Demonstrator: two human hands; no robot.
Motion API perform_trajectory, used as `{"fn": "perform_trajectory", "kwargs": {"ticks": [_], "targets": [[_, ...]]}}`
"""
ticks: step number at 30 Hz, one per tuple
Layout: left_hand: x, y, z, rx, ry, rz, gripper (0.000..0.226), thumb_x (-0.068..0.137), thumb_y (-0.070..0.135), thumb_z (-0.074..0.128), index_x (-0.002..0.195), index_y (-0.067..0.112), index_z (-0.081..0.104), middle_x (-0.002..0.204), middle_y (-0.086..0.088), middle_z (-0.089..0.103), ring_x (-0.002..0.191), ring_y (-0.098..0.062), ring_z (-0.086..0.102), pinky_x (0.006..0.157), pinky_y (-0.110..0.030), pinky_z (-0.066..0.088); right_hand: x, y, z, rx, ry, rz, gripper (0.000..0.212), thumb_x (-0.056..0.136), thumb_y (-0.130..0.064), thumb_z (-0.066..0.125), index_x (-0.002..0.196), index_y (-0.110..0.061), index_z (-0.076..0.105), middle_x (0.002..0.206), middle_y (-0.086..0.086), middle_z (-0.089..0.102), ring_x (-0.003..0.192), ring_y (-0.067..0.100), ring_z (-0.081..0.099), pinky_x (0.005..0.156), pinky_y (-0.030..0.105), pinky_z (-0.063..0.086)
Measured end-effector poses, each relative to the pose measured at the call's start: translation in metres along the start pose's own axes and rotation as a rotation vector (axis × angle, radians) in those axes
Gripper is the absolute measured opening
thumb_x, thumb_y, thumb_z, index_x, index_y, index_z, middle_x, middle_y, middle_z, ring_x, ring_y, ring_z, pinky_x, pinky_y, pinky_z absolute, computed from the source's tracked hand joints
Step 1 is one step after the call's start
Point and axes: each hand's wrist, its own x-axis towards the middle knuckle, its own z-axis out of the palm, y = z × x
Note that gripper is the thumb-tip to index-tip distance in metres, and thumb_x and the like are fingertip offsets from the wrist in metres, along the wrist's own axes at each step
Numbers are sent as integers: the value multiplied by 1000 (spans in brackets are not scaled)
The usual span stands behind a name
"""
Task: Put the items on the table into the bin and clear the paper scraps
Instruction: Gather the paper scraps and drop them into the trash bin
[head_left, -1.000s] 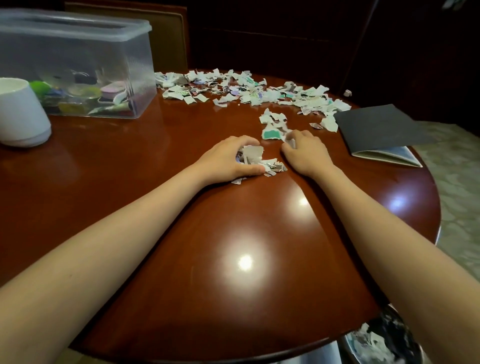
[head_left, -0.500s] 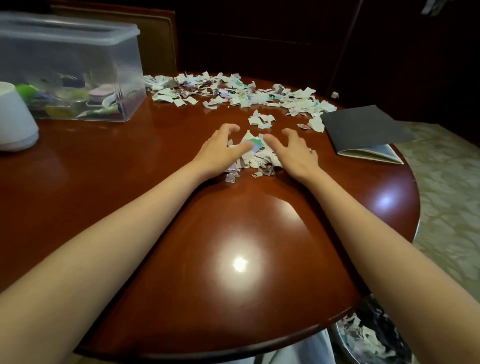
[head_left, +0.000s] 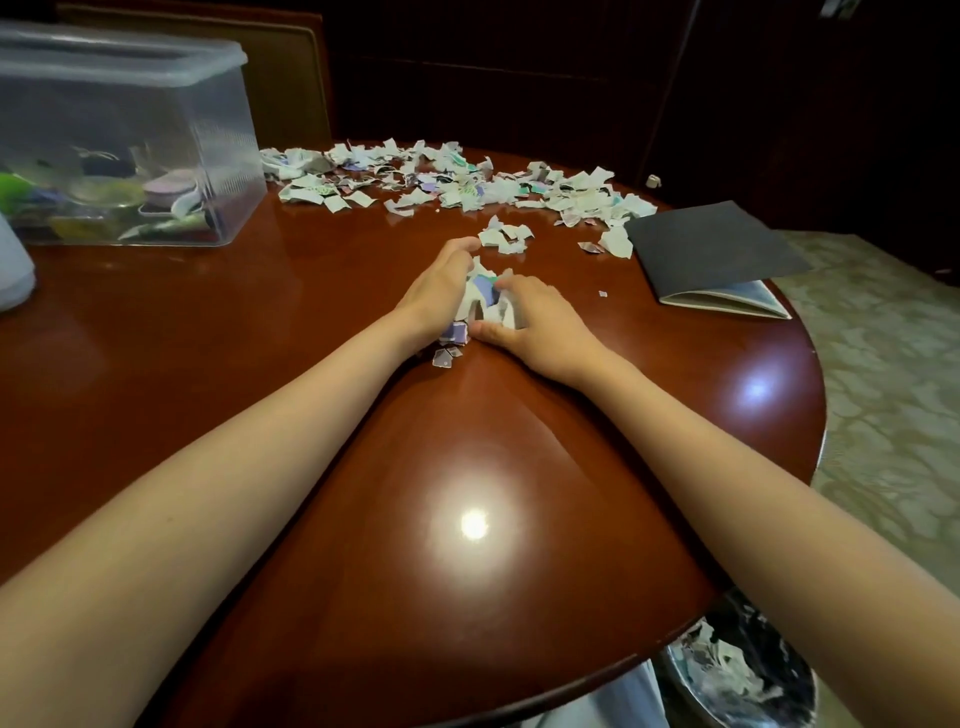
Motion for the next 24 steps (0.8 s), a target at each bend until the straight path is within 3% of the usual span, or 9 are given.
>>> {"fn": "perform_trajectory", "kwargs": {"ticks": [4, 8, 12, 16, 18, 21, 24], "targets": [[2, 2, 4, -36, 31, 12, 43, 100, 26, 20, 140, 22, 36, 144, -6, 40, 134, -20, 35, 108, -34, 29, 0, 1, 3, 25, 25, -28, 34, 93, -34, 54, 115, -9, 54, 112, 10, 50, 107, 29, 45, 88, 32, 34], [3, 3, 4, -10, 43, 17, 41, 99, 29, 23, 132, 24, 46, 137, -5, 47, 127, -21, 42, 110, -40, 32, -1, -1, 1, 1, 28, -26, 23, 96, -24, 49, 107, -5, 55, 100, 13, 49, 97, 29, 48, 73, 30, 30], [2, 8, 9, 60, -10, 15, 43, 96, 39, 20, 124, 30, 52, 136, -3, 50, 123, -24, 47, 106, -46, 37, -4, -7, -1, -40, 74, -60, 17, 96, -23, 46, 81, -14, 47, 84, 11, 56, 76, 22, 46, 64, 28, 27], [5, 10, 12, 102, 72, -6, 45, 100, 36, 17, 130, 24, 47, 134, -5, 52, 119, -26, 49, 104, -44, 39, -6, -2, -6, 198, 303, 133, 30, 91, -19, 48, 60, -16, 45, 59, 2, 47, 54, 15, 38, 55, 30, 26], [6, 11, 13, 113, 101, -26, 46, 99, 38, 17, 133, 21, 44, 133, -6, 51, 117, -26, 51, 102, -39, 40, -5, 2, -10, 344, 410, 253, 29, 88, -18, 49, 60, -12, 50, 59, 6, 46, 53, 14, 35, 54, 29, 26], [2, 12, 15, 240, 19, 1, 49, 99, 46, 23, 139, 21, 37, 141, -4, 45, 123, -26, 47, 102, -37, 35, -1, 7, -14, 536, 516, 432, 28, 85, -19, 50, 59, -11, 53, 61, 9, 50, 61, 20, 42, 58, 29, 31], [-2, 12, 17, 495, -91, 137, 70, 88, 59, 46, 145, 23, 27, 147, -1, 39, 129, -23, 43, 108, -39, 33, 3, 14, -18, 707, 596, 587, 39, 85, -20, 50, 47, -17, 44, 52, 1, 46, 55, 17, 40, 62, 34, 31]]}}
